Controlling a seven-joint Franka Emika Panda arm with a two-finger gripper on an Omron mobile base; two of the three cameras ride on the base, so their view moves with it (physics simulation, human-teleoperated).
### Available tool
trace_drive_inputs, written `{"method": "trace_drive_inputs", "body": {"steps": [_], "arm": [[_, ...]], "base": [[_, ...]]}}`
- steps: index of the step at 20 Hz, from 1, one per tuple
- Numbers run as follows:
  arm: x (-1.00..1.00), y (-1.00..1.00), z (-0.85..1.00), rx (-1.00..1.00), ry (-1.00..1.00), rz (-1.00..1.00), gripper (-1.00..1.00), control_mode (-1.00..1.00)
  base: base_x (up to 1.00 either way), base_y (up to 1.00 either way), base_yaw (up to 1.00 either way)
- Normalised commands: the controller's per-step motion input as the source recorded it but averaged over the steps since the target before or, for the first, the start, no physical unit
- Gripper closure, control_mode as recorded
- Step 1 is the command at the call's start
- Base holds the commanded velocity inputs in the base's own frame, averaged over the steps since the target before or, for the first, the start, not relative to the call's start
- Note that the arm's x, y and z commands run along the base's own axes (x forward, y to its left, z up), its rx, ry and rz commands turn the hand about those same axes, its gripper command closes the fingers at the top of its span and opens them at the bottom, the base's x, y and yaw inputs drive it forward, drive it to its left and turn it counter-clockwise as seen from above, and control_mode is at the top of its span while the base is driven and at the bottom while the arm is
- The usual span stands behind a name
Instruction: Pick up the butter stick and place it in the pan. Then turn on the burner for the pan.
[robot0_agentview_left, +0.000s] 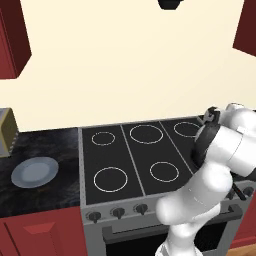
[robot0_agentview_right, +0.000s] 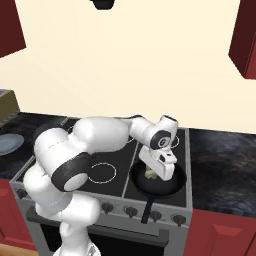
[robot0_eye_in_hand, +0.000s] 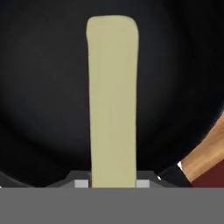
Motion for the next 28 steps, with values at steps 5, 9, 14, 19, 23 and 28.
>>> {"method": "trace_drive_inputs", "body": {"steps": [5,9,14,19,23,28], "arm": [[0.34,-0.24,-0.37,0.0,0.13,-0.01,1.0,-1.0],[0.27,-0.03,-0.32,0.01,0.03,0.0,1.0,-1.0],[0.01,0.0,-0.25,0.0,0.0,0.0,1.0,-1.0],[0.0,0.14,-0.28,0.0,0.0,0.0,1.0,-1.0],[0.01,0.26,-0.11,0.0,0.0,0.0,-1.0,-1.0],[-0.19,0.2,0.07,0.0,0.0,-0.02,-1.0,-1.0]], "base": [[0.0,0.0,0.0],[0.0,0.0,0.0],[0.0,0.0,0.0],[0.0,0.0,0.0],[0.0,0.0,0.0],[0.0,0.0,0.0]]}}
